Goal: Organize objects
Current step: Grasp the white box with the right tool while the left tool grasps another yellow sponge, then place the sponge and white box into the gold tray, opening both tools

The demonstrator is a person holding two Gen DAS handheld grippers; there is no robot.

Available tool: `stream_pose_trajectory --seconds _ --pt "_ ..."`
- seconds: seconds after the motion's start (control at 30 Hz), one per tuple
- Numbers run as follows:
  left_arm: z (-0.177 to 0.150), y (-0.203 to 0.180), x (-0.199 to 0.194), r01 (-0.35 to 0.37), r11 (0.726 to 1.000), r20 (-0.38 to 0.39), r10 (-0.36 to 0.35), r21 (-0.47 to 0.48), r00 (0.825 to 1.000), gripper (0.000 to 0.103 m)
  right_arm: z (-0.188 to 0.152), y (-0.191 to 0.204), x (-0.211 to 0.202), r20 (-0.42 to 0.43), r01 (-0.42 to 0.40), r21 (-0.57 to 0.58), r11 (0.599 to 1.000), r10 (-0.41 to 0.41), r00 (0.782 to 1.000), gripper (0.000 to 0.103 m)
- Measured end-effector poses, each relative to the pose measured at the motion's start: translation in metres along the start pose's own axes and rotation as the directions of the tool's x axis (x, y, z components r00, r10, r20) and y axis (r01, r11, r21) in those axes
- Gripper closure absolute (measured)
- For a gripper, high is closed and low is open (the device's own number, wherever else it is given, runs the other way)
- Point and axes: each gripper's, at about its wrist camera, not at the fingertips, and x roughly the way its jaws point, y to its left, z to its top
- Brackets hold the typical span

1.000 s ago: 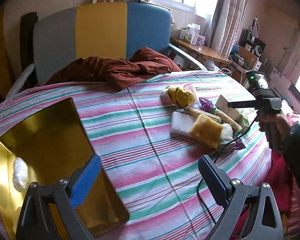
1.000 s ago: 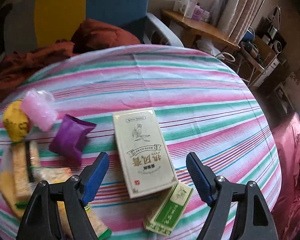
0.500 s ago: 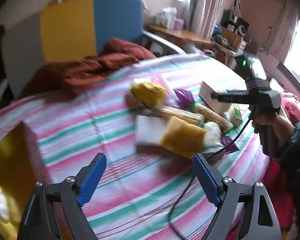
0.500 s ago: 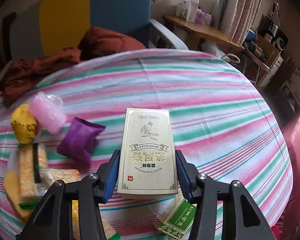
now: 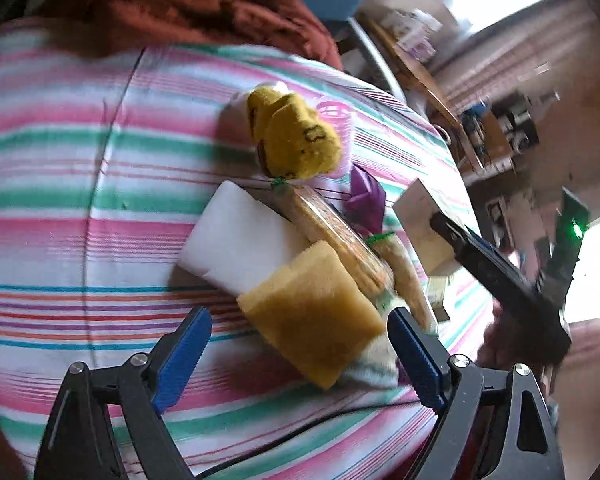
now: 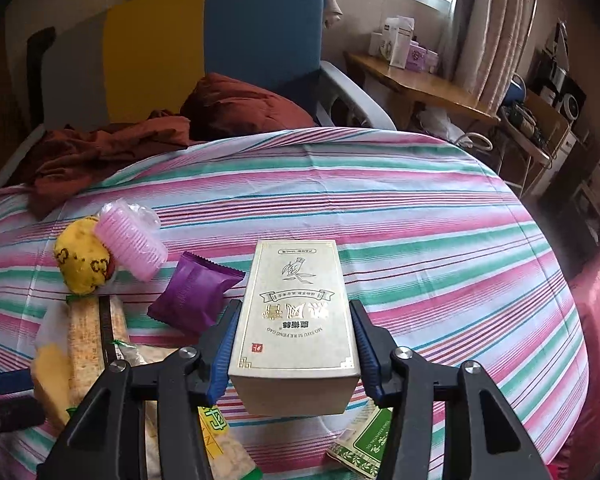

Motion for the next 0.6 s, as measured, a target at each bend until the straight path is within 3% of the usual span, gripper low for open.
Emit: stream_pose_trajectory --seconds 0.13,0.2,0.33,0.6 --pt "0.002 0.000 0.013 0.027 0.997 -0.028 -0.029 -0.067 0.999 0.018 -0.002 0.000 0.004 -0.016 0.004 -0.006 1.000 -0.004 1.000 0.051" --pt "0.002 -0.004 0.014 0.014 0.999 -0.017 -0.015 -0.042 1.000 0.033 -0.003 0.001 0.005 -0.019 0.001 -0.009 1.000 -0.001 1.000 0.051" --pt "-0.004 -0.003 0.007 0.029 1.000 0.003 -0.029 0.001 1.000 0.045 -0.003 0.000 0.006 -0.016 -0.003 -0.008 1.000 0.003 1.000 0.051" --pt "-0.024 0.005 -0.042 0.009 0.993 0.072 -0.017 0.120 0.997 0.047 -0.003 -0.002 -0.005 0.037 -0.028 0.007 1.000 0.027 0.999 0.051"
